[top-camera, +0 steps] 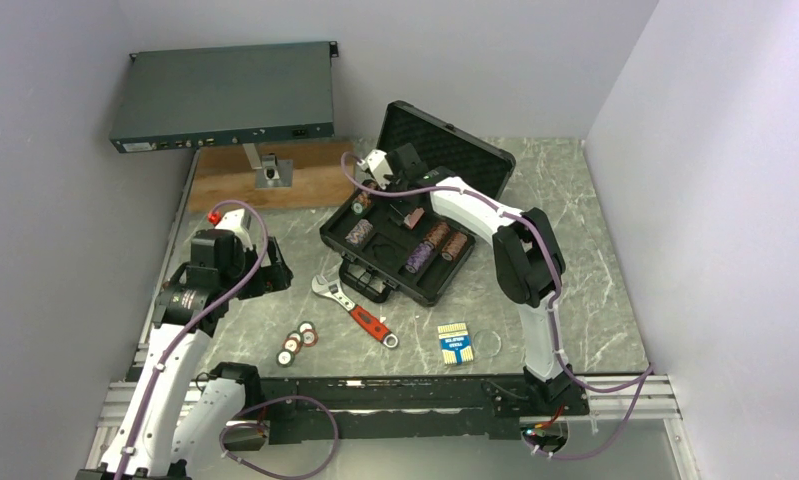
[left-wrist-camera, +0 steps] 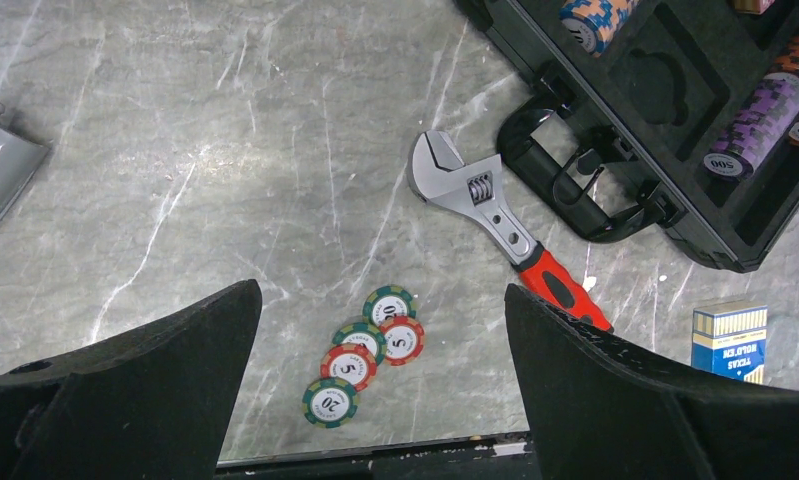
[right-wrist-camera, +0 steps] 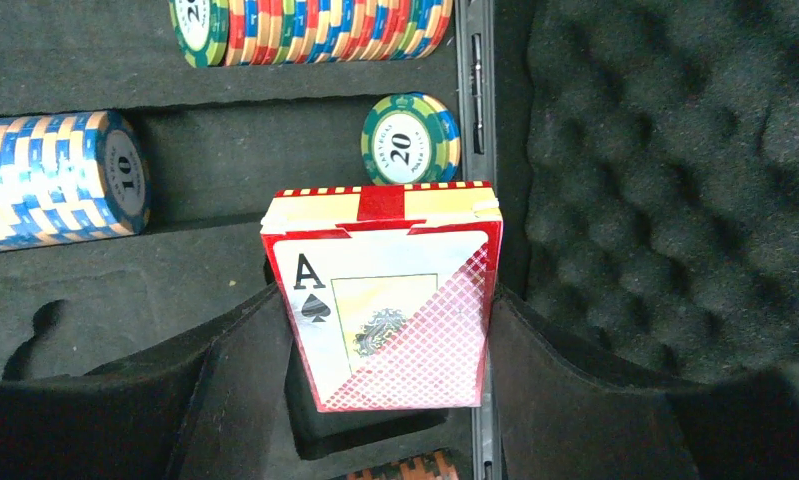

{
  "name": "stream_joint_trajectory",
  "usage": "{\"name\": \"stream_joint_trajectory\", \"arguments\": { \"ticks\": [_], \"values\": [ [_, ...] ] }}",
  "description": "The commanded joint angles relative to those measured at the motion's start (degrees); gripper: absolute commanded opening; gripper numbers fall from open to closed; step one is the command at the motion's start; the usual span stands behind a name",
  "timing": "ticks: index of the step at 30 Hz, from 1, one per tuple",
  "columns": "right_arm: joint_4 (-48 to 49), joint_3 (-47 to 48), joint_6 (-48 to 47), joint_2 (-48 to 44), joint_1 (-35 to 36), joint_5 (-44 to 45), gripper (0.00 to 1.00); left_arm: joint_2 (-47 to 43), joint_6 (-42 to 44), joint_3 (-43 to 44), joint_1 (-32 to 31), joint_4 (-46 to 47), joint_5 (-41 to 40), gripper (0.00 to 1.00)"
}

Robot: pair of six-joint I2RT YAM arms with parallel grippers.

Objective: Pack up texas hold em set

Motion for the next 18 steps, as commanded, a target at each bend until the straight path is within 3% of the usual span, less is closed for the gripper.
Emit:
{"name": "stream_joint_trajectory", "arguments": {
  "ticks": [1,18],
  "values": [
    [-1.9,3.3,2.9,-1.2,0.0,-1.4,0.0,-0.8,0.6,0.9,0.0,0.9,0.4,0.99],
    [-7.1,3.1,-0.4,-3.5,-0.6,0.7,0.0,-0.3,0.4,1.1,0.0,0.7,0.0,0.99]
  ]
}}
